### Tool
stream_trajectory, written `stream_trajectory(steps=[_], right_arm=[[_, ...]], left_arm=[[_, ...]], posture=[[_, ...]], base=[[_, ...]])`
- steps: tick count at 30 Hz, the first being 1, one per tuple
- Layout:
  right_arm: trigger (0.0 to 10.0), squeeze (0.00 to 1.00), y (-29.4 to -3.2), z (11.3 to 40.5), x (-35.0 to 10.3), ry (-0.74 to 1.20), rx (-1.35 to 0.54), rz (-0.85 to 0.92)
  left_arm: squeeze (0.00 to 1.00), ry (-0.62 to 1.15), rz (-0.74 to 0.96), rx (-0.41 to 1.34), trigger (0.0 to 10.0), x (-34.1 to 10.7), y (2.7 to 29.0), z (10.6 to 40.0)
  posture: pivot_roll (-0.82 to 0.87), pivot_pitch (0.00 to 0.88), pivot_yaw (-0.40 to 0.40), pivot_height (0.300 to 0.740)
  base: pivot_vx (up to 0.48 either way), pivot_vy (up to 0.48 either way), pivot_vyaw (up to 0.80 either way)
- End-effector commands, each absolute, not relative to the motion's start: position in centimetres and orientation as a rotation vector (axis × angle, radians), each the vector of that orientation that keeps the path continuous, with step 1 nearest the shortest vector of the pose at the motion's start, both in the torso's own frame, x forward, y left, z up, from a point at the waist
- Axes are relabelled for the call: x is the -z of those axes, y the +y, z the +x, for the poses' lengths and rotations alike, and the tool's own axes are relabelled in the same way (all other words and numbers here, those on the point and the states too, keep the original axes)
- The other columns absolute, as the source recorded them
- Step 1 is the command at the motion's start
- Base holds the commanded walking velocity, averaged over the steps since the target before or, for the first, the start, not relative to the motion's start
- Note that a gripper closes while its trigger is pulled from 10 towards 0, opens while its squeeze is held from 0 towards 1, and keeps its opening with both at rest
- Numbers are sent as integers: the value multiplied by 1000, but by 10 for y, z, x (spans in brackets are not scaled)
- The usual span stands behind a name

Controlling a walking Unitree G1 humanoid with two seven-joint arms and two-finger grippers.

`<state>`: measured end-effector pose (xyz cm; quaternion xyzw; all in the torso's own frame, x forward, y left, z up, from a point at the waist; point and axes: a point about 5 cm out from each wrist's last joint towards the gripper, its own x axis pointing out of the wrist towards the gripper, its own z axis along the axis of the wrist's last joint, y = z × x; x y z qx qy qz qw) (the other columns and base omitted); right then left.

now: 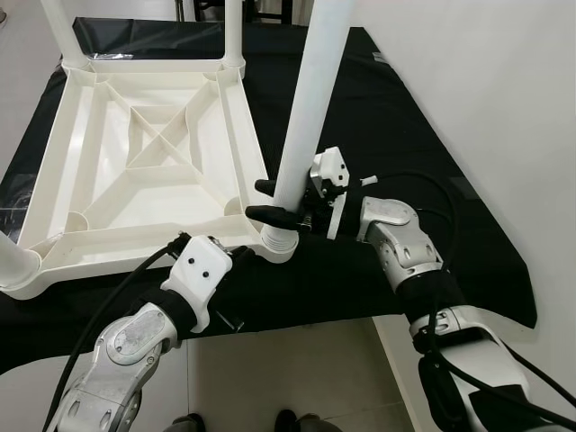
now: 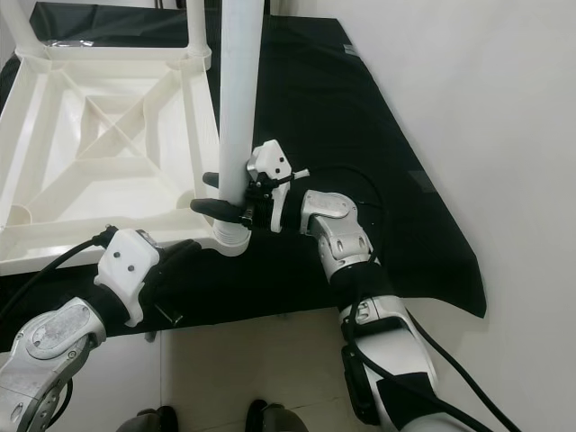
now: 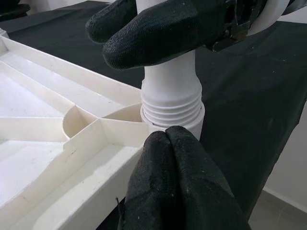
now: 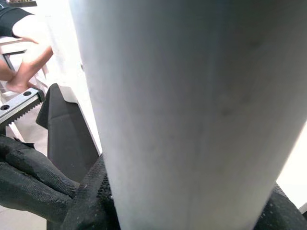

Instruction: Building children table

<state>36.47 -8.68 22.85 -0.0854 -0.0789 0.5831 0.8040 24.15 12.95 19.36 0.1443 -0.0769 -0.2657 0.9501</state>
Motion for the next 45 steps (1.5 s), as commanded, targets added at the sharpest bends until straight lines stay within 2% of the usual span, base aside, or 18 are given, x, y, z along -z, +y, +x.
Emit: stream_trajectory(steps=[1,3,4,5,7,9,18,19,20,21,22,24,30,31,33,37,39,45], right_arm=[[0,0,-98,367,-218,-138,-1129,-197],[0,0,-101,369,-209,-101,-937,-165],[0,0,-101,369,-209,-101,-937,-165],[0,0,-106,371,-198,-54,-680,-120],[0,0,-106,371,-198,-54,-680,-120],[0,0,-98,335,-159,50,-504,-221],[0,0,-90,331,-151,73,-520,-198],[1490,0,-90,331,-152,72,-518,-190],[8549,0,-91,332,-151,80,-510,-176],[10000,0,-92,334,-152,84,-514,-136],[10000,0,-92,332,-153,93,-496,-108],[10000,1000,-82,330,-165,73,-612,-56],[10000,1000,-70,330,-198,-59,-896,-56],[10000,0,-69,331,-208,-97,-1003,-87],[10000,0,-71,334,-218,-127,-1155,-145],[10000,0,-71,334,-221,-132,-1225,-181],[10000,0,-70,343,-228,-111,-1404,-258],[10000,0,-67,351,-234,-102,-1441,-254]], left_arm=[[0,-143,290,558,10000,-191,126,239],[0,-140,290,560,10000,-190,126,238],[0,-140,290,560,10000,-190,126,238],[0,-139,291,562,10000,-189,127,238],[0,-139,291,562,10000,-189,127,238],[0,-137,288,567,10000,-190,128,238],[0,-134,274,594,10000,-187,121,239],[0,-131,279,594,10000,-187,121,239],[0,-131,283,591,10000,-186,122,239],[0,-134,284,588,10000,-188,123,240],[0,-136,285,586,10000,-188,123,241],[0,-142,283,586,10000,-190,123,242],[0,-144,282,592,10000,-190,120,241],[0,-143,283,593,10000,-190,120,241],[0,-145,283,593,10000,-190,120,241],[0,-146,283,590,10000,-191,120,241],[0,-148,291,576,10000,-192,123,241],[0,-147,296,569,10000,-193,125,241]], posture=[[85,225,-166,740],[79,226,-172,740],[79,226,-172,740],[75,226,-174,740],[75,226,-174,740],[66,237,-152,740],[53,230,-156,740],[58,230,-154,740],[57,227,-151,740],[57,228,-150,740],[57,228,-150,740],[60,227,-148,740],[62,225,-151,740],[65,225,-153,740],[70,223,-157,740],[70,223,-157,740],[95,221,-165,740],[116,225,-164,740]], base=[[0,0,0],[0,0,0],[0,0,0],[0,0,0],[0,0,0],[0,0,0],[0,0,0],[0,0,0],[0,0,0],[0,0,0],[0,0,0],[0,0,0],[0,0,0],[0,0,0],[0,0,0],[0,0,0],[0,0,0],[0,0,0]])
